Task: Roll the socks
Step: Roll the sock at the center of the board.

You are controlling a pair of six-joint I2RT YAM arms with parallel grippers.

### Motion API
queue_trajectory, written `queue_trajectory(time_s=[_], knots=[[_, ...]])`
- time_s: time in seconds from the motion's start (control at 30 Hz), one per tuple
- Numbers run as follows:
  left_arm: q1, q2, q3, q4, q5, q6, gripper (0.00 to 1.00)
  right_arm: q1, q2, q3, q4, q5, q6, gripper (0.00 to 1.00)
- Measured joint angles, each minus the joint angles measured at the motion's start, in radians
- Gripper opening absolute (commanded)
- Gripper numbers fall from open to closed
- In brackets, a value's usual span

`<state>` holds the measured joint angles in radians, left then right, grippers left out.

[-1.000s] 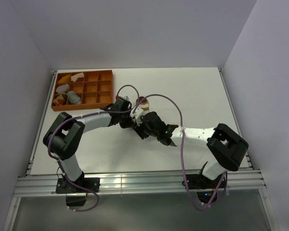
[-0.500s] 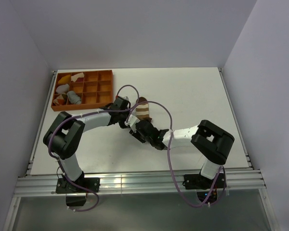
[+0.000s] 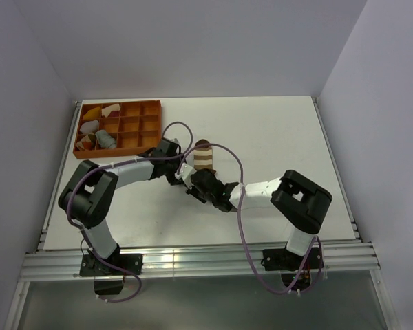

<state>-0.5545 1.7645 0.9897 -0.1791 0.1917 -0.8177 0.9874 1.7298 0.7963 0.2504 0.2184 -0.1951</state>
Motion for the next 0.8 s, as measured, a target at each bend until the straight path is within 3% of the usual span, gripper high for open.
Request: queue_trajectory(time_s=[0.03, 0.13, 0.5, 0.8], knots=[[0.006, -0.014, -0.017, 0.002, -0.002, -0.007, 0.6, -0.011, 0.0, 0.011, -0.019, -0.032, 0.005, 0.0], [0.026, -0.07, -0.068, 0.013, -0.012, -0.018, 0.71, -0.066, 0.0, 0.056, -0.08, -0.179, 0.034, 0.0], [0.066, -0.326, -0.304, 0.175, -0.08, -0.09, 0.69, -0.303, 0.113, 0.211, -0.215, -0.714, 0.184, 0.0], [0.067, -0.314, -0.366, 0.314, -0.045, -0.116, 0.68, -0.425, 0.221, 0.26, -0.224, -1.031, 0.312, 0.0]])
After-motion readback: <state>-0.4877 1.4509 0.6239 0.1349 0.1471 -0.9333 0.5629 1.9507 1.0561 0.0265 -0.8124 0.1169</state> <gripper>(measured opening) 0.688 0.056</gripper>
